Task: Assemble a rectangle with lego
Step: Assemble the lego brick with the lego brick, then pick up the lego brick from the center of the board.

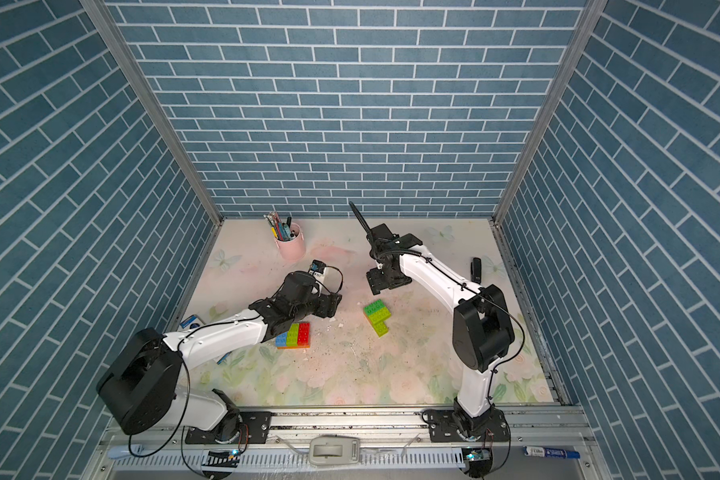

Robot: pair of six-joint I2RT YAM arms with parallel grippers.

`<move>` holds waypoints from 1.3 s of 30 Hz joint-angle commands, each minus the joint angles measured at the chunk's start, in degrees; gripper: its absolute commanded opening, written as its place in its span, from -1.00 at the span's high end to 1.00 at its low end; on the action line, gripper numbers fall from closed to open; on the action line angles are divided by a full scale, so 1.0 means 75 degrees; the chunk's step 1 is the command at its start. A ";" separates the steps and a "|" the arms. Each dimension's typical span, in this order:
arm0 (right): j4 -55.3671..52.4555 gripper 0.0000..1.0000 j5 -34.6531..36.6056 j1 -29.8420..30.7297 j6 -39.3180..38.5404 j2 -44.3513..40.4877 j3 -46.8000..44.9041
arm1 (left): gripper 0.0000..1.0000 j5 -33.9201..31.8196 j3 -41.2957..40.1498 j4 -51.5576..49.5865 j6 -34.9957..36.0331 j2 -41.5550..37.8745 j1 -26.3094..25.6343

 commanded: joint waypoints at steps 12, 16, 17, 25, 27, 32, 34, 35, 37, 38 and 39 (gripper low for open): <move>-0.0014 -0.43 0.0277 0.0502 0.0143 0.0881 -0.0203 | -0.59 0.0136 -0.0773 0.0426 -0.0232 -0.0528 0.0152; 0.0099 -0.39 0.0266 0.0527 0.0140 0.1248 -0.0463 | -0.60 0.0147 -0.0864 0.0465 -0.0216 -0.0597 0.0182; 0.0091 -0.38 0.0334 0.0548 0.0122 0.1347 -0.0489 | -0.60 0.0147 -0.0878 0.0476 -0.0198 -0.0627 0.0178; -0.0025 -0.42 0.0379 0.0524 0.0047 0.0869 -0.0125 | -0.60 0.0135 -0.0941 0.0475 -0.0096 -0.0773 0.0263; -0.0063 -0.45 0.0266 0.0338 0.0130 0.0478 0.0090 | -0.60 0.0187 -0.0854 0.0441 -0.0064 -0.0703 0.0258; 0.0085 -0.48 0.0007 -0.0871 0.0252 -0.0355 -0.0538 | -0.60 0.0242 -0.0363 0.0282 0.0109 -0.0350 0.0066; 0.0226 -0.51 0.0232 -0.1562 0.0219 -0.0583 -0.1057 | -0.61 0.0164 0.0026 0.0082 0.0347 -0.0086 -0.0265; 0.0286 -0.52 0.0501 -0.1943 0.0341 -0.0712 -0.1269 | -0.61 0.0078 0.0288 -0.0087 0.0491 0.0101 -0.0509; 0.0439 -0.56 0.1165 -0.2646 0.0780 -0.0967 -0.1606 | -0.64 -0.0051 0.0766 -0.0345 0.0807 0.0473 -0.1006; 0.0655 -0.58 0.1384 -0.2993 0.0992 -0.1101 -0.1812 | -0.64 -0.0158 0.1010 -0.0471 0.0941 0.0688 -0.1273; 0.0888 -0.60 0.1367 -0.3309 0.1161 -0.1176 -0.2011 | -0.65 -0.0210 0.1198 -0.0545 0.1029 0.0900 -0.1508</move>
